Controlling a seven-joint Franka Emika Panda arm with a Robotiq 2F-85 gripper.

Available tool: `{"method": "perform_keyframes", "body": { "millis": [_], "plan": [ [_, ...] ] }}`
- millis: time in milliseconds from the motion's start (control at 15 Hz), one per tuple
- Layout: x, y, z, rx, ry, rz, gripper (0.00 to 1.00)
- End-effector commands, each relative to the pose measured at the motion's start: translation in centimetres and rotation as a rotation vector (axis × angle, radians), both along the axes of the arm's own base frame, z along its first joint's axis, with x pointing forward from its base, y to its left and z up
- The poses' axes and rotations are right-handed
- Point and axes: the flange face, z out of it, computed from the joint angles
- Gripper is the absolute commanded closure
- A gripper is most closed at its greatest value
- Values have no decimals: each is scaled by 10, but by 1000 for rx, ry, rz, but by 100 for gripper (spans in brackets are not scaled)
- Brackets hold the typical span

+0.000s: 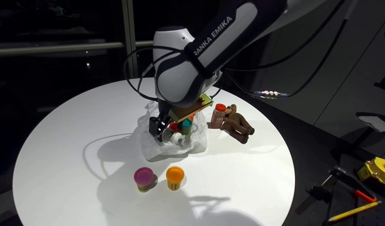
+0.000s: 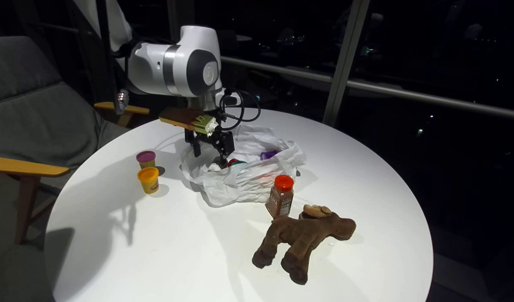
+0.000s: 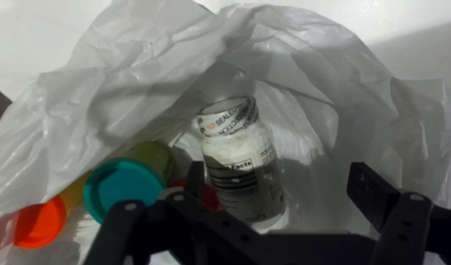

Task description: Remove all the contents from the plastic bag and put them on the table.

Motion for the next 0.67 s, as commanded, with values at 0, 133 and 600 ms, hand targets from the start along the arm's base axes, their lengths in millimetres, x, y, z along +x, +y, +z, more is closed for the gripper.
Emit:
{"method": "perform_keyframes", "body": {
  "millis": [0, 133, 600],
  "plan": [
    [4, -8, -1, 11, 25, -27, 0],
    [4, -13, -4, 12, 46, -33, 0],
    [7, -23, -16, 11, 99, -59, 32]
  ]
}}
